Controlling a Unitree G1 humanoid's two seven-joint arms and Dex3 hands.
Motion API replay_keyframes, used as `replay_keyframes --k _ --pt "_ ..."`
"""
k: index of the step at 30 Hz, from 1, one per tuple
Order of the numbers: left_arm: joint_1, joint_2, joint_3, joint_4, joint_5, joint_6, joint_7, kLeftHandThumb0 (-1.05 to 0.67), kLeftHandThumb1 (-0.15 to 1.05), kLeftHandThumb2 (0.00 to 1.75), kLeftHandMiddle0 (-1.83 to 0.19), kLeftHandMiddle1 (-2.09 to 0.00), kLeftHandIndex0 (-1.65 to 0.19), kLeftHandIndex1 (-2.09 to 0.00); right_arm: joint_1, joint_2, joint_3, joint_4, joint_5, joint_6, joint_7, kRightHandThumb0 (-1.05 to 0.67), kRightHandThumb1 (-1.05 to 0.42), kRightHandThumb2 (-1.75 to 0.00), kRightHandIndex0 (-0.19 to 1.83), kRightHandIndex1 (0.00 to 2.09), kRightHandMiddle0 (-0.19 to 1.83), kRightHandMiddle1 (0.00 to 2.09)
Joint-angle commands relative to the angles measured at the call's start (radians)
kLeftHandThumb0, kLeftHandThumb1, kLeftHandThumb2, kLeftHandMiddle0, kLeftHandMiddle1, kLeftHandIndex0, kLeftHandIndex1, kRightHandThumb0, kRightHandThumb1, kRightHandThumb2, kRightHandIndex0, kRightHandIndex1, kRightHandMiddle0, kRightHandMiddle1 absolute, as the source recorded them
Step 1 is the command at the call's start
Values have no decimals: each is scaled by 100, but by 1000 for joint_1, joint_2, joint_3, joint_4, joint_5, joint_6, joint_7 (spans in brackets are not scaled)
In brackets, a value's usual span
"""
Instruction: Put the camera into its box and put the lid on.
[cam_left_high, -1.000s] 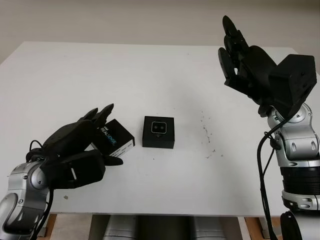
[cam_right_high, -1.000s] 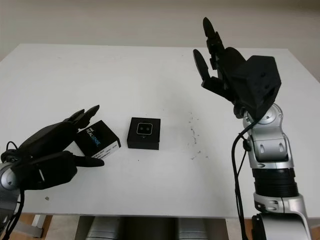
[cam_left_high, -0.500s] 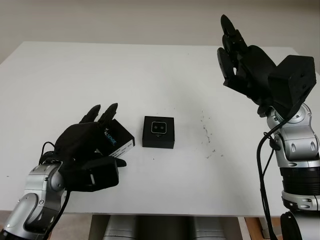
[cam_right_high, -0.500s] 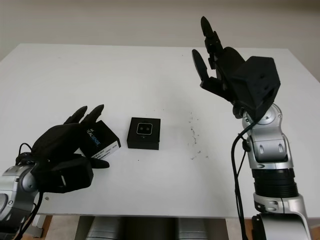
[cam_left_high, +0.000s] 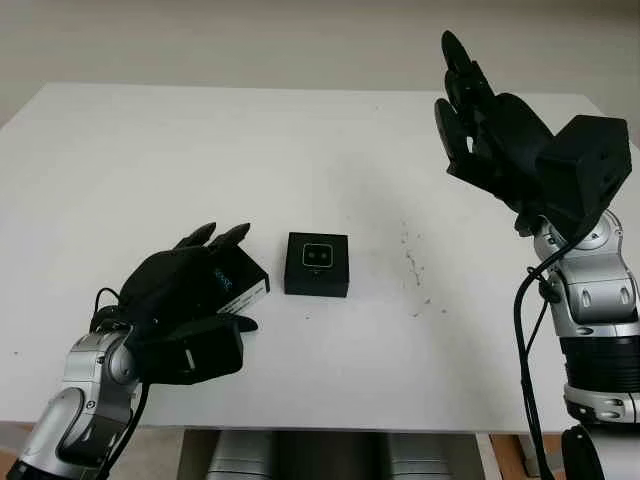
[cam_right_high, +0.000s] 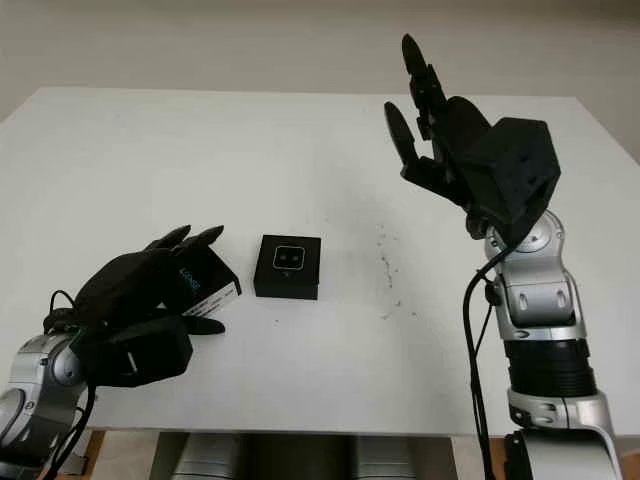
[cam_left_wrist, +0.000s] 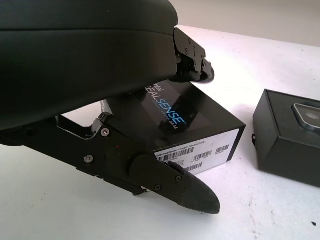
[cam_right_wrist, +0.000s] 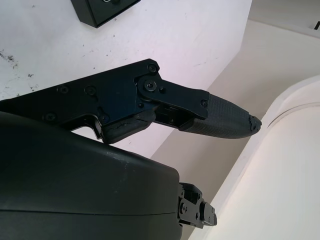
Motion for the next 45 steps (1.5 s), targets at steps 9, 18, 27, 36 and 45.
replay_keyframes --k 9,18,27,36,45 --pt "14 0 27 24 -42 -74 54 -13 98 5 -34 -168 -33 -144 -7 -8 -8 5 13 -22 11 -76 -105 -74 -19 0 -19 0" --pt "12 15 50 63 -32 -169 143 -8 96 5 -31 -176 -29 -150 1 3 0 -17 9 -2 -4 -75 -105 -75 -19 0 -19 0" --pt "-67 16 110 74 -109 -240 170 -10 93 5 -32 -165 -30 -146 10 21 4 -35 14 21 -16 -73 -105 -74 -19 0 -19 0" --pt "-294 -14 115 28 -328 -56 -92 -12 93 6 -49 -144 -32 -138 11 33 27 -6 1 -14 -19 -75 -105 -72 -19 0 -19 0" --pt "-468 -75 27 88 -396 118 -215 -12 93 5 -53 -153 -36 -144 12 49 52 4 -18 -15 -32 -75 -105 -69 -18 2 -17 2"
